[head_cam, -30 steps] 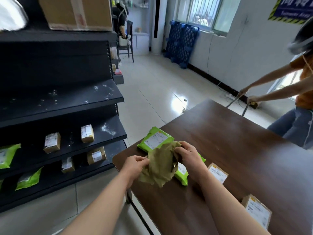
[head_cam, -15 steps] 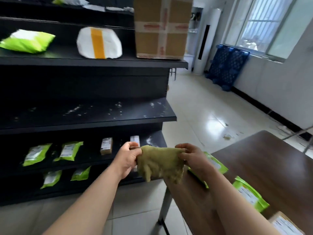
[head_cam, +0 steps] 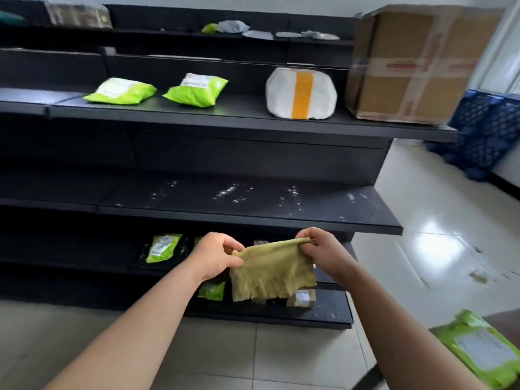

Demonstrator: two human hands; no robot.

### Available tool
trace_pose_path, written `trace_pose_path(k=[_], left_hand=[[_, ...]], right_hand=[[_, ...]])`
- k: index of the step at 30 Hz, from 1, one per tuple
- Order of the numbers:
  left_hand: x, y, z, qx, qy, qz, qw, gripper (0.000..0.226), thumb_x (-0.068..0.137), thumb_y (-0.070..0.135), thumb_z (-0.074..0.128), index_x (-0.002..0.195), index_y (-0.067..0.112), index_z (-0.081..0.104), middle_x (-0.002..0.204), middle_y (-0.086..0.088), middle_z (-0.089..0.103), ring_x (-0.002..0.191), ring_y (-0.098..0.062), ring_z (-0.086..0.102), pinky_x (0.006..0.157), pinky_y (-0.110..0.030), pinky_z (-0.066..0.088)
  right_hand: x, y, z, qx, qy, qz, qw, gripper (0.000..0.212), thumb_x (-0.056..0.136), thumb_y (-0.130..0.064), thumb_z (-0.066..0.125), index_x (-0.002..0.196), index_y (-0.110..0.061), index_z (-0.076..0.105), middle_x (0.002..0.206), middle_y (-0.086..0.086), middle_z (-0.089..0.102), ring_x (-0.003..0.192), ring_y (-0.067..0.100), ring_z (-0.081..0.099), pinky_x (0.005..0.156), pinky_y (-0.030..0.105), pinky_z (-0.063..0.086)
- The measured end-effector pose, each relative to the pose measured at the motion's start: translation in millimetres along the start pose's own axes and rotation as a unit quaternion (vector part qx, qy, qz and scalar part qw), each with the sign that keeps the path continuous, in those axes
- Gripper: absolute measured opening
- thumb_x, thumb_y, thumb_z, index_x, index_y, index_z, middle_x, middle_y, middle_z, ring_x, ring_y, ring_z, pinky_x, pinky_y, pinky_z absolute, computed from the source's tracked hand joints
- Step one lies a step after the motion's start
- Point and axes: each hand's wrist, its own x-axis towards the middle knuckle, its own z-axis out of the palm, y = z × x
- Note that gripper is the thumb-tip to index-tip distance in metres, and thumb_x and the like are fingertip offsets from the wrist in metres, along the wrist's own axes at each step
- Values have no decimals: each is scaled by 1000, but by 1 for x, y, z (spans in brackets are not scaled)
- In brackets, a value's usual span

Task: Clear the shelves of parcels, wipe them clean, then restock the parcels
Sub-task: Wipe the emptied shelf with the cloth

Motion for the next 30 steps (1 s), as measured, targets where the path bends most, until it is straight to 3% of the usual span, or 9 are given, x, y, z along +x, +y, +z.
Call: trace_pose_path(k=[4,7,10,12,15,19,23,26,30], left_hand=[[17,-30,-34,169,20,28,985,12,84,24,72,91,25,61,92,6,56,77,-7,51,66,-22,39],[31,-50,-54,169,40,8,985,11,89,28,62,85,21,55,89,5,53,73,-10,50,62,-23,38],[47,-64,-68,71,43,-65,994,16,94,30,50,87,15,49,83,-4,56,71,-19,53,64,-32,43],[58,-65,-71,-117,52,-134,983,17,98,26,41,95,11,49,93,-11,62,84,-26,64,74,-40,55],[77,-61,-75,-363,55,-181,912,28,104,23,30,101,8,53,98,-18,68,87,-32,69,81,-50,56],[116,-60,-84,-538,54,-174,823,50,105,35,22,121,1,54,121,-25,61,104,-41,63,82,-56,51],[157,-63,-94,-602,55,-149,783,54,101,42,27,121,4,60,117,-24,65,106,-40,64,83,-55,51],[181,-72,-102,-623,27,-115,773,55,93,43,35,116,4,66,117,-21,66,108,-36,64,88,-53,51],[206,-81,-104,-539,84,-138,827,24,97,16,51,117,6,61,111,-15,70,100,-28,69,82,-47,55]], right_hand=[[32,-17,37,-6,-54,0,999,23,90,-3,56,96,-22,69,80,-6,72,76,11,66,72,30,56],[60,-27,60,5,-64,-10,998,18,90,-6,60,92,-20,70,81,-3,73,79,13,67,74,31,57],[90,-38,79,29,-60,-28,997,12,86,-6,67,82,-17,69,71,-6,71,68,9,65,61,22,50],[111,-45,90,59,-102,-34,992,13,84,-5,70,80,-16,71,70,-4,71,64,8,63,59,21,50],[141,-54,106,60,-195,-41,978,15,80,-4,75,76,-19,74,74,1,71,64,10,62,63,25,53],[178,-61,122,-3,-303,-43,952,14,79,-8,75,81,-21,77,87,2,74,81,13,67,84,30,56],[224,-68,129,-35,-363,-24,931,25,82,-4,64,99,-18,77,108,-6,73,107,10,65,100,32,50],[257,-71,134,-40,-406,-15,913,31,86,-2,56,100,-20,77,109,-11,72,107,6,65,100,31,50],[292,-68,150,-6,-392,-12,920,27,91,-2,53,99,-18,74,101,-2,74,98,13,69,92,31,54]])
